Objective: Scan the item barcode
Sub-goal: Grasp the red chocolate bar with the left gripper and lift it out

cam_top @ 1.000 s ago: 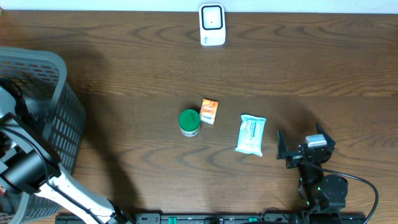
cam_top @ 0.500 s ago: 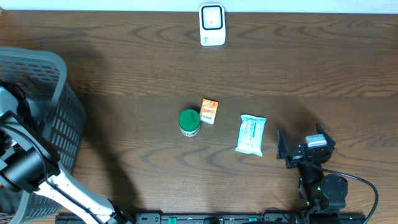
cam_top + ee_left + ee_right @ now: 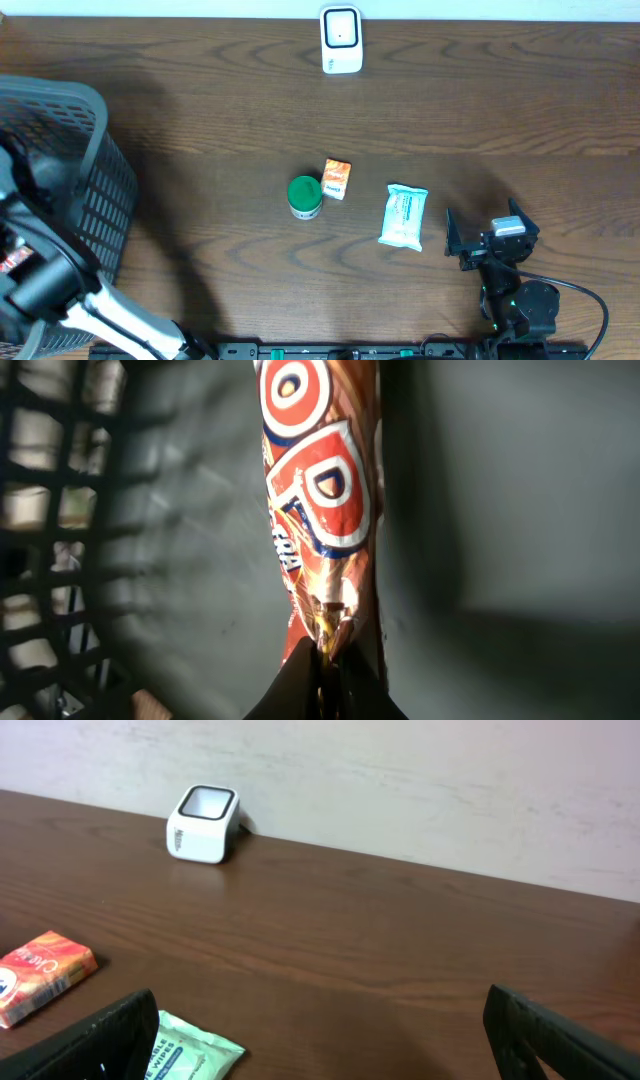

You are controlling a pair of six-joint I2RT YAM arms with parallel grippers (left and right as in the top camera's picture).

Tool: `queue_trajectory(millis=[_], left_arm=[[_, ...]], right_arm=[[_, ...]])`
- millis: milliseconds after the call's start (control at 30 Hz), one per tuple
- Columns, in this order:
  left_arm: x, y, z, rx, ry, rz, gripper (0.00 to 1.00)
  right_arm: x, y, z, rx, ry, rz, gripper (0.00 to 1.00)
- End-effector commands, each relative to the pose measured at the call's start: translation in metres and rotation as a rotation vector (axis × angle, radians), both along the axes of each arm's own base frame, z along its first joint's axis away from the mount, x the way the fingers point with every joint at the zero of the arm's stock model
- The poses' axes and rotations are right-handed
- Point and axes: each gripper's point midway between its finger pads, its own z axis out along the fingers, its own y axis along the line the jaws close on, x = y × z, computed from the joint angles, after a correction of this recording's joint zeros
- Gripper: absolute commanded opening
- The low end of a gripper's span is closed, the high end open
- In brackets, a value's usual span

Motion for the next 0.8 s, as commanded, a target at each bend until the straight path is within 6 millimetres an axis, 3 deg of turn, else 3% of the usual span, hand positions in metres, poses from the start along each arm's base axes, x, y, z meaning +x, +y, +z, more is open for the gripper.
queue_trajectory(millis=[0, 133, 233, 333, 433, 533, 567, 600, 700, 767], left_arm=[[0.005, 0.008, 0.093, 0.165, -0.175, -0.092, 0.07], [0.002, -0.009, 0.154, 0.271, -0.372, -0.097, 0.07], [0.003, -0.036, 0.197, 0.298, -0.576, -0.136, 0.07], [0.021, -0.073, 0.233, 0.248, -0.800, -0.309, 0.07], [0.041, -0.134, 0.274, 0.155, -1.051, -0.600, 0.07], [0.044, -0.196, 0.304, 0.061, -1.220, -0.842, 0.07], [0.043, -0.226, 0.317, 0.009, -1.292, -0.968, 0.07], [0.043, -0.239, 0.322, -0.012, -1.319, -1.020, 0.07], [0.033, -0.303, 0.342, -0.148, -1.438, -1.291, 0.07], [0.027, -0.329, 0.343, -0.226, -1.458, -1.379, 0.07]], right_arm=[[-0.001, 0.003, -0.001, 0.011, 0.002, 0.012, 0.99], [-0.001, 0.003, 0.000, 0.011, 0.002, 0.012, 0.99], [-0.001, 0.003, -0.001, 0.011, 0.002, 0.012, 0.99], [-0.001, 0.003, 0.000, 0.011, 0.002, 0.012, 0.99], [-0.001, 0.003, -0.001, 0.011, 0.002, 0.012, 0.99], [-0.001, 0.003, -0.001, 0.011, 0.002, 0.012, 0.99], [-0.001, 0.003, 0.000, 0.011, 0.002, 0.012, 0.99], [-0.001, 0.003, -0.001, 0.011, 0.002, 0.012, 0.99], [-0.001, 0.003, 0.000, 0.011, 0.002, 0.012, 0.99], [-0.001, 0.003, -0.001, 0.011, 0.002, 0.012, 0.99]])
